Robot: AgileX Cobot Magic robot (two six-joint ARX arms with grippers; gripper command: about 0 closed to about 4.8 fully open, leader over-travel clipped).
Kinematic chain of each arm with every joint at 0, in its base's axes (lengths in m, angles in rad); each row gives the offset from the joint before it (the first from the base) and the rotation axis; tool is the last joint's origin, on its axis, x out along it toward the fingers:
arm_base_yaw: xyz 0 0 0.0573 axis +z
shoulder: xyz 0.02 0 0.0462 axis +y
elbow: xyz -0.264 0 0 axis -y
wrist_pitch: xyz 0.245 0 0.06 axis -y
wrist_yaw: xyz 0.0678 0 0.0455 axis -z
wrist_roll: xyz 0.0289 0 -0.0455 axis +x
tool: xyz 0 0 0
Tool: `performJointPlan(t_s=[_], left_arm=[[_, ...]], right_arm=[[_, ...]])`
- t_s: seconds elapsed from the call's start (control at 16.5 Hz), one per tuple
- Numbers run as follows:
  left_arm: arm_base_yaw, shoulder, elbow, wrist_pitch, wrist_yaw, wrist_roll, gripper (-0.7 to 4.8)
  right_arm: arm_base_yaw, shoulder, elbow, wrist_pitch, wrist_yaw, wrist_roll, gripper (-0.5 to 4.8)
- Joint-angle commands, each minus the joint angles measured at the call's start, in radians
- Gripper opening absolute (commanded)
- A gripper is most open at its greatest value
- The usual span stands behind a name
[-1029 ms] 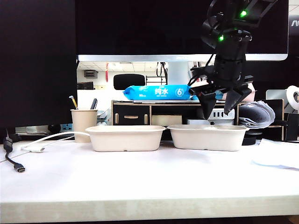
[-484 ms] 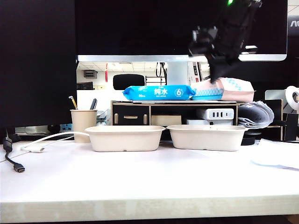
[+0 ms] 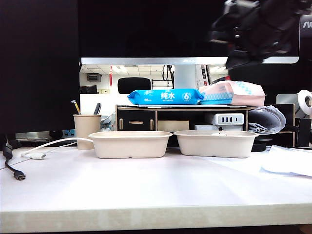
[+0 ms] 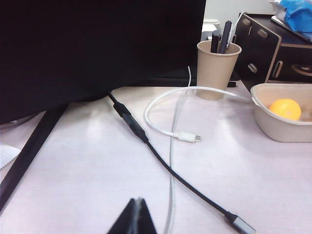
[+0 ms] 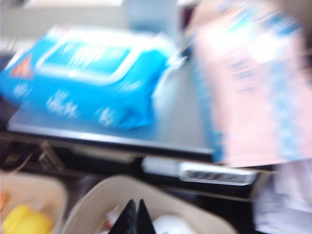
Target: Put the dolls with similar colors into the same paper box, while dolls with different colors go into separate paper boxes.
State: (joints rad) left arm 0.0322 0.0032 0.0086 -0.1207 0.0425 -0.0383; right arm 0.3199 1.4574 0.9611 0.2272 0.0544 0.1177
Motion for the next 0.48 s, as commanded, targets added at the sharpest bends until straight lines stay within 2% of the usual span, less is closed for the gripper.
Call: performJointPlan(t_s=[0.06, 0.48], left_arm=[[0.001, 0.000, 0.001, 0.008, 0.003, 0.004, -0.05], [0.000, 0.000, 0.001, 0.006, 0.003, 0.004, -0.05]], right_arm=[[0.001, -0.008, -0.037, 0.029, 0.022, 0.006, -0.05], [0.001, -0.001, -0.039, -0.017, 0.018, 0.006, -0.05]])
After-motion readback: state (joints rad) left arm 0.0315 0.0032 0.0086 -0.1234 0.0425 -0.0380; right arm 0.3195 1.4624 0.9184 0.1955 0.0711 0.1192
